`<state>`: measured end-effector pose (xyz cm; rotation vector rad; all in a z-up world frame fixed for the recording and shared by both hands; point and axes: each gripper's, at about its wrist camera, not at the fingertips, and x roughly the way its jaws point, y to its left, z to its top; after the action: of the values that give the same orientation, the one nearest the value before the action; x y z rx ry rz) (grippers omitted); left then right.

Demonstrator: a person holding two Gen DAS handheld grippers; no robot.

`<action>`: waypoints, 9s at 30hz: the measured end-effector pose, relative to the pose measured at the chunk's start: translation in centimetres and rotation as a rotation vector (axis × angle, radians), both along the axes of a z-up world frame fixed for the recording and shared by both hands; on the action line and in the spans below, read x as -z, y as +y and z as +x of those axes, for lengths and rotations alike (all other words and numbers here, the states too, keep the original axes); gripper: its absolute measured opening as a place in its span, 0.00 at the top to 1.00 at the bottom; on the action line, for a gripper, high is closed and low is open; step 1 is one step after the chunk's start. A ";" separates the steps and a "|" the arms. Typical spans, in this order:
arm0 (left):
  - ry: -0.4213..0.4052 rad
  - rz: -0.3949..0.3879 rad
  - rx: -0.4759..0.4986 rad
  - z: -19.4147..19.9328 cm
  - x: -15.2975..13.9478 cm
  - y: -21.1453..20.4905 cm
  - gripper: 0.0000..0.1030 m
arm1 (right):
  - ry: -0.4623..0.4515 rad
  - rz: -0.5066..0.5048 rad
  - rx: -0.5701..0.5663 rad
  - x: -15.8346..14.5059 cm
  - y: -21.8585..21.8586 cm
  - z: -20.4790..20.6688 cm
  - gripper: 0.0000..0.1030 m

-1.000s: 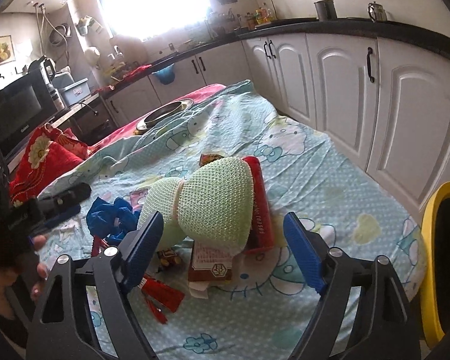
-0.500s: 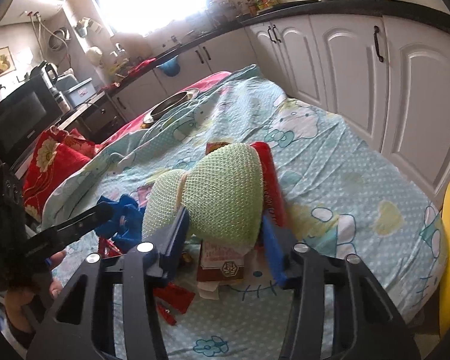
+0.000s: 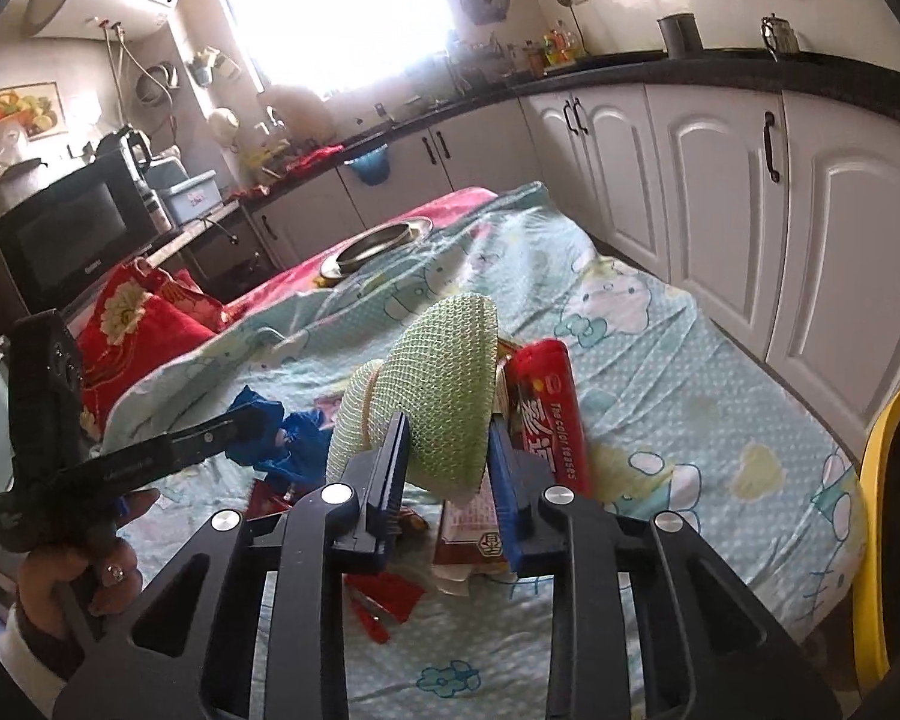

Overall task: Collect trash
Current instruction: 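Grasp the blue plastic with the left gripper while the right gripper grasps the green mesh sponge, then carry the blue plastic and green sponge over the yellow bin with both grippers, then open both grippers to drop the blue plastic and green sponge into the bin, then move both open grippers back over the wrappers on the bed, then grasp the red wrapper with the left gripper while the right gripper grasps the white printed carton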

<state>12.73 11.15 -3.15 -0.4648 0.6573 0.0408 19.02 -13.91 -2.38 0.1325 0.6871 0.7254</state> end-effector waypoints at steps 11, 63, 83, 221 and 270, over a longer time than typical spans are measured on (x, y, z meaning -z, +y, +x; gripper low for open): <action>-0.073 0.025 0.007 -1.0 -2.9 -1.1 0.93 | -0.070 0.039 0.038 -2.5 -2.7 -1.2 0.77; -0.154 0.131 0.378 4.7 -5.1 -21.0 0.93 | -0.100 0.073 0.414 -3.8 -22.0 -3.1 0.78; -0.143 0.152 0.535 6.0 -3.3 -29.5 0.93 | -0.041 0.105 0.640 -1.0 -31.2 -4.0 0.78; -0.131 0.256 0.038 0.2 -2.7 -11.3 0.10 | -0.174 -0.112 0.283 -1.9 -12.0 -6.7 0.24; 0.187 -0.215 0.014 -1.4 6.3 0.8 0.40 | 0.128 -0.178 -0.025 6.9 4.3 0.7 0.55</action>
<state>11.36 11.91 -9.48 -0.6686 0.8526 0.0003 19.73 -9.62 -9.33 0.0074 0.8735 0.6799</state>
